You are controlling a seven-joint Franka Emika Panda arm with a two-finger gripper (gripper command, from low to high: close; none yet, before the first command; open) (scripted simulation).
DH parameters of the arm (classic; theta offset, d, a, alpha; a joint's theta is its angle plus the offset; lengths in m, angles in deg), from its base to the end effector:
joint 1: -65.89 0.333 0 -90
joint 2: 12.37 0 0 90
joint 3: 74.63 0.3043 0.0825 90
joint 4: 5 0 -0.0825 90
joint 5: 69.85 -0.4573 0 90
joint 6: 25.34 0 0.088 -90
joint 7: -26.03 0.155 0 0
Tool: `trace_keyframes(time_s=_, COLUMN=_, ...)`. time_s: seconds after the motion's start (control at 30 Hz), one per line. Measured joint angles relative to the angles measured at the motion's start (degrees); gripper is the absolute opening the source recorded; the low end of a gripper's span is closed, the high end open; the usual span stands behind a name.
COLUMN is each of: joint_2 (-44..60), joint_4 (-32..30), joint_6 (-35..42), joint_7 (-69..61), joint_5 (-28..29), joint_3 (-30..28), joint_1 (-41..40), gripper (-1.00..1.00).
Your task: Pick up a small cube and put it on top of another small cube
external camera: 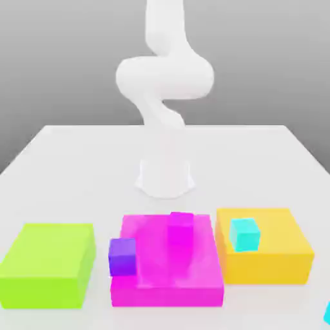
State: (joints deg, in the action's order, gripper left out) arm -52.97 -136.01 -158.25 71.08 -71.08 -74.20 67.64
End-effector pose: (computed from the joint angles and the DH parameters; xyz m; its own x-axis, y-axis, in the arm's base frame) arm 0.4917 0.0205 0.6421 0.5464 -0.6963 0.4655 -0.4963 -0.7168 -0.4898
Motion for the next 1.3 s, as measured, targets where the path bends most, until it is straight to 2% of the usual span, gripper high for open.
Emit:
trace_keyframes(time_s=0.3, joint_2=19.03, joint_4=2.84, joint_6=-4.05, joint_7=-1.83, joint_5=-3.28, joint_3=3.03, joint_1=5.67, gripper=0.0)
trace_keyframes(time_s=0.53, joint_2=33.55, joint_4=4.98, joint_6=-7.24, joint_7=-1.23, joint_5=-2.96, joint_3=7.03, joint_1=8.98, gripper=0.0)
trace_keyframes(time_s=0.9, joint_2=56.64, joint_4=8.33, joint_6=-12.27, joint_7=4.45, joint_5=4.53, joint_3=9.81, joint_1=17.37, gripper=0.0)
trace_keyframes(time_s=1.03, joint_2=65.01, joint_4=9.61, joint_6=-13.9, joint_7=6.97, joint_5=7.99, joint_3=9.23, joint_1=21.54, gripper=0.0)
trace_keyframes(time_s=1.17, joint_2=73.3, joint_4=11.4, joint_6=-18.94, joint_7=8.66, joint_5=10.35, joint_3=7.56, joint_1=23.86, gripper=0.0)
trace_keyframes(time_s=1.2, joint_2=74.99, joint_4=11.8, joint_6=-20.19, joint_7=8.92, joint_5=10.7, joint_3=7.16, joint_1=24.2, gripper=-1.0)
trace_keyframes(time_s=1.3, joint_2=74.99, joint_4=11.8, joint_6=-20.2, joint_7=8.9, joint_5=10.68, joint_3=7.17, joint_1=24.2, gripper=-1.0)
